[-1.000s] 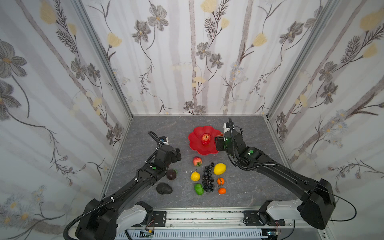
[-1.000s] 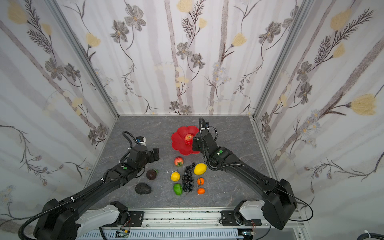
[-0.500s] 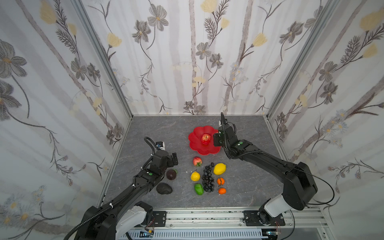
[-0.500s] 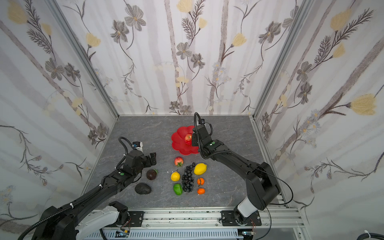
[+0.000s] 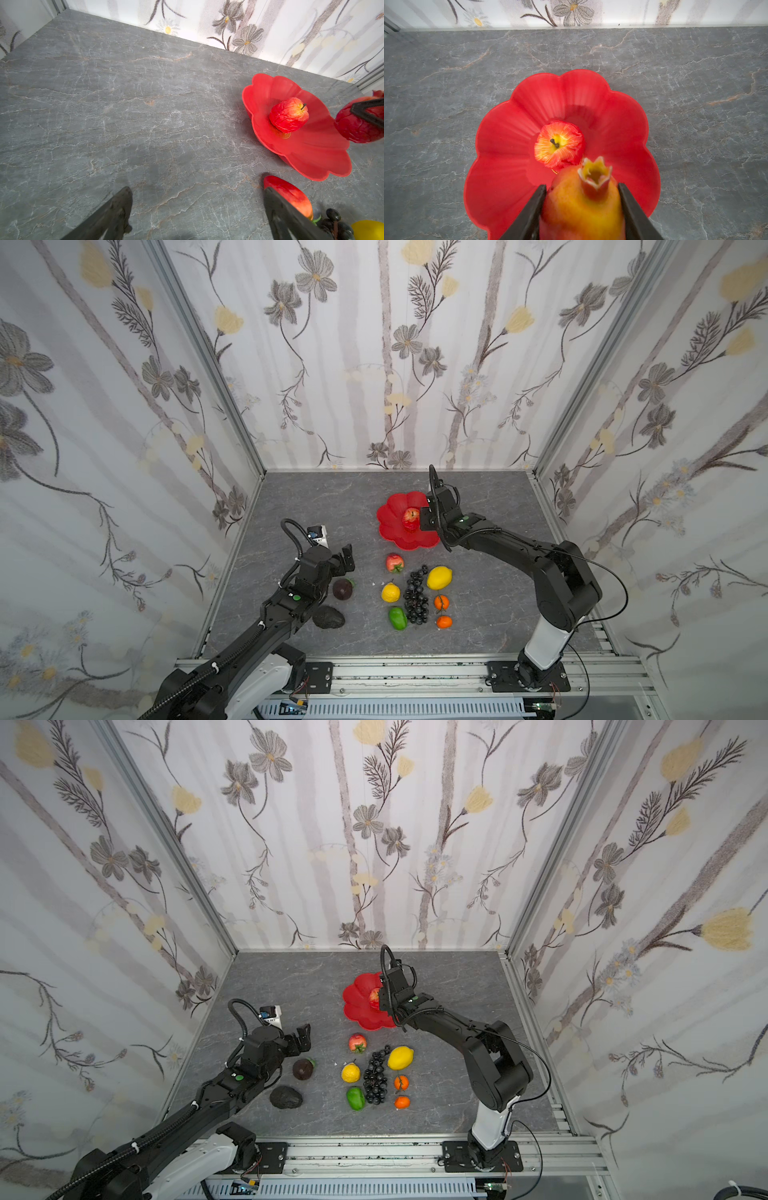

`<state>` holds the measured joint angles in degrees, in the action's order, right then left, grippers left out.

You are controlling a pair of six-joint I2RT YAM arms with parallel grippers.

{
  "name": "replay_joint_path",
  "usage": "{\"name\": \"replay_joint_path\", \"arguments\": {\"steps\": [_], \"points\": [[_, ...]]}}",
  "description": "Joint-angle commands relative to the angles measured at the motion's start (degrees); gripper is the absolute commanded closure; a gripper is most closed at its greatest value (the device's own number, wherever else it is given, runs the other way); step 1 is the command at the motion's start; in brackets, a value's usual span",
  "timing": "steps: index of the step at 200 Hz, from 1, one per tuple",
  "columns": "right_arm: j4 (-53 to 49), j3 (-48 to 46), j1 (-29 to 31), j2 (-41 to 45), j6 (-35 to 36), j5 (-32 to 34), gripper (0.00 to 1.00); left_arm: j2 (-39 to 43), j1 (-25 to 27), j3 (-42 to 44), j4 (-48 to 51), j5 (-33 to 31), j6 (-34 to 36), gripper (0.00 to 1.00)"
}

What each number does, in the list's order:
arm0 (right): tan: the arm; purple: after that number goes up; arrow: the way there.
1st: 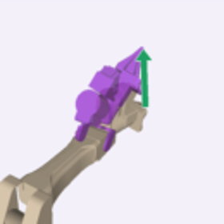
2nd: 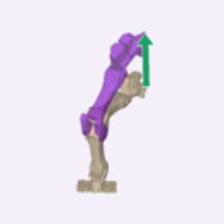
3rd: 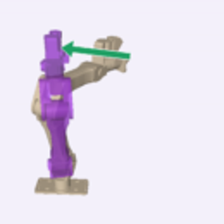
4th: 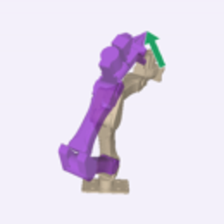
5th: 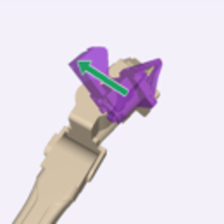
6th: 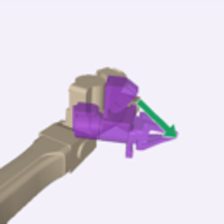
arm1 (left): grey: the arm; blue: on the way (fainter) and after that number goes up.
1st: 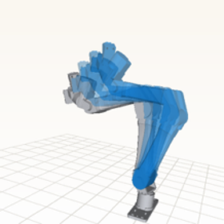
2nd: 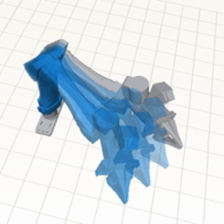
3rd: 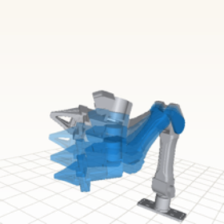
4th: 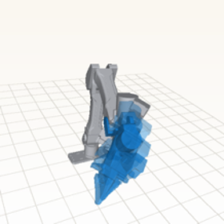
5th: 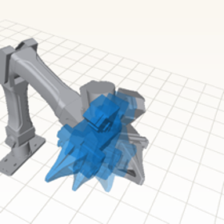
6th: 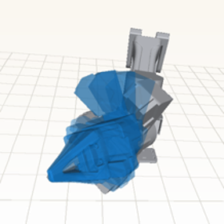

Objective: Place and organize the fake fruits in the fruit bowl
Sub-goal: 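Carry the pomegranate with the right gripper and lower it beside the apple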

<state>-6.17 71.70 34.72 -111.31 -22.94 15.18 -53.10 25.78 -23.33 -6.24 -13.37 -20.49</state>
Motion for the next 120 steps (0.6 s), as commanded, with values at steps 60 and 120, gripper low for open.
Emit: {"name": "replay_joint_path", "arguments": {"steps": [60, 120], "points": [[8.96, -0.84, -2.09, -4.74, -4.13, -2.58, 0.68, 0.41, -0.07, 0.88, -2.94, -1.53, 0.72, 0.01], [12.53, -1.91, -2.81, -5.99, -6.61, -0.37, 0.68, 0.17, -0.05, 1.42, -4.13, -1.33, 0.98, 0.01]]}}
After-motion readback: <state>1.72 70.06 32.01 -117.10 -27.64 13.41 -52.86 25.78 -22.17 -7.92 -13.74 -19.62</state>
